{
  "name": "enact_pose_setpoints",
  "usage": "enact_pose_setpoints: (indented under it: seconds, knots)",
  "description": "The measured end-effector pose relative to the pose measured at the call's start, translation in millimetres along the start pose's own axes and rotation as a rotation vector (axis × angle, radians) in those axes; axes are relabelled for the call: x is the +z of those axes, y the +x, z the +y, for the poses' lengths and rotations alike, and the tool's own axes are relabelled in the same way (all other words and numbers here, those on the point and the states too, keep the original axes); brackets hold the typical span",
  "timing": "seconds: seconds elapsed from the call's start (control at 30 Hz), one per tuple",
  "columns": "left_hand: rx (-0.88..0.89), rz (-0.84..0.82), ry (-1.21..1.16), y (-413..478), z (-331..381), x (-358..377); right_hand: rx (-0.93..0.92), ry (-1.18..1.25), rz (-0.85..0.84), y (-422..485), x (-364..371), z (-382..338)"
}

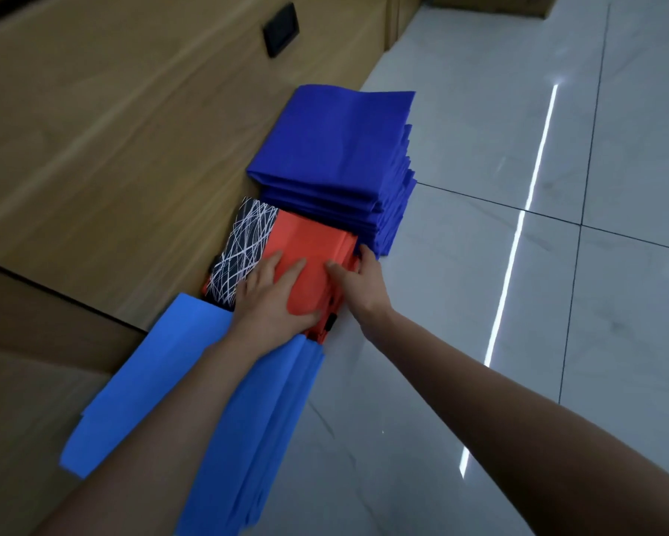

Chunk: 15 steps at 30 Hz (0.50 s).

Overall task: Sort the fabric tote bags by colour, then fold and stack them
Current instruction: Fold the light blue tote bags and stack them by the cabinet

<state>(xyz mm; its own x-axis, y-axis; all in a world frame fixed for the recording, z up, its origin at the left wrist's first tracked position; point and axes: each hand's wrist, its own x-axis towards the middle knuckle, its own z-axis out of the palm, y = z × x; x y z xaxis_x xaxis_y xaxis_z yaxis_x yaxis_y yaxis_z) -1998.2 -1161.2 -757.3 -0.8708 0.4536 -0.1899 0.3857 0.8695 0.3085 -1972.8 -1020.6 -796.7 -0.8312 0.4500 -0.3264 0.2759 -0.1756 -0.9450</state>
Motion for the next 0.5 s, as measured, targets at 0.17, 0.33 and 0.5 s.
enact_pose_setpoints:
  seconds: [0.17,0.33,0.5]
  knots:
    - [0.001,-0.005,-0.016,0.9,-0.6,-1.4,-0.022,0.035,-0.061,7.7,-5.1,-0.9]
    - [0.002,0.050,0.003,0.6,-0.1,2.8,-0.004,-0.007,-0.060,6.1,-8.3,-2.8]
    - [0.000,0.082,-0.034,-3.3,2.9,0.1,0.014,-0.028,-0.108,-10.1,-18.2,-15.2]
